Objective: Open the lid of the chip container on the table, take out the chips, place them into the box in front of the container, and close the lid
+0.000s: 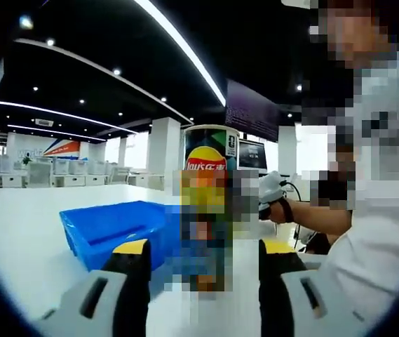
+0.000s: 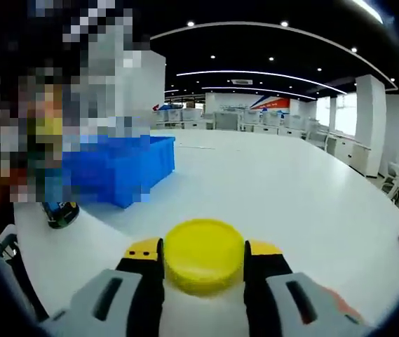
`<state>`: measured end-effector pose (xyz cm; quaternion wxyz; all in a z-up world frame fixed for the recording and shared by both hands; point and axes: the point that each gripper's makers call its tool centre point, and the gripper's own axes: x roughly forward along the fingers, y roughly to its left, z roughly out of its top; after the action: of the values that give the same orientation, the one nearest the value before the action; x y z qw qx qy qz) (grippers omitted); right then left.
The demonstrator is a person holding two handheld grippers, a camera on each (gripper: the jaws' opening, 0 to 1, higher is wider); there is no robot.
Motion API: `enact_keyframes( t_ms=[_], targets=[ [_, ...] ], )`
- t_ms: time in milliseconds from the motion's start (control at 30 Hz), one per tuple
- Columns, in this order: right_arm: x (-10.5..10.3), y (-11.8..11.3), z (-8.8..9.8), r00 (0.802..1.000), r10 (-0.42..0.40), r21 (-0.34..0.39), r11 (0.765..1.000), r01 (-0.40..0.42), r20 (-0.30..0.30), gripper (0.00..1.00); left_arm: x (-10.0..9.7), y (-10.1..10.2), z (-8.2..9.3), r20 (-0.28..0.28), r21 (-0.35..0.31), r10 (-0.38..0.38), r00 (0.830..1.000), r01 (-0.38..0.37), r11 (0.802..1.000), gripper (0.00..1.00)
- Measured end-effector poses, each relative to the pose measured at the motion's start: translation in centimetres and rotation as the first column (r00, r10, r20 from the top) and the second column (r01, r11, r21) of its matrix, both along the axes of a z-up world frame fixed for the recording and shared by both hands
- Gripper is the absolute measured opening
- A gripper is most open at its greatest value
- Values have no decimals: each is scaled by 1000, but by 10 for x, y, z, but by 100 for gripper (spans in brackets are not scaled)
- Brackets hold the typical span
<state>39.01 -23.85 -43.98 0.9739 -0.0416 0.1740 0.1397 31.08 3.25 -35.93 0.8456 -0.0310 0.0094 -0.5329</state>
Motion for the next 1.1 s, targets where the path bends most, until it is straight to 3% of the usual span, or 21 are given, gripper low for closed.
enact_keyframes(
  t_ms=[300, 500, 633, 733, 1100],
  targets=[
    [-3, 7, 8, 997, 58, -5, 998, -58, 51, 45, 3, 3, -1, 13, 4, 25, 1000, -25, 1000, 59],
    [-5, 14, 25, 986, 107, -26, 994, -104, 125, 45, 6, 8, 6, -8, -37, 32, 999, -32, 999, 59],
    [-6, 17, 36, 976, 134, -63, 990, -125, 172, 45, 7, 10, 20, -45, -108, 25, 999, -30, 994, 62],
    [-7, 19, 43, 969, 149, -75, 988, -137, 196, 45, 6, 13, 31, -43, -140, 22, 999, -28, 990, 63],
    [-7, 26, 77, 928, 197, -143, 977, -158, 317, 45, 7, 12, 35, 5, -91, 44, 999, -44, 995, 62]
  ],
)
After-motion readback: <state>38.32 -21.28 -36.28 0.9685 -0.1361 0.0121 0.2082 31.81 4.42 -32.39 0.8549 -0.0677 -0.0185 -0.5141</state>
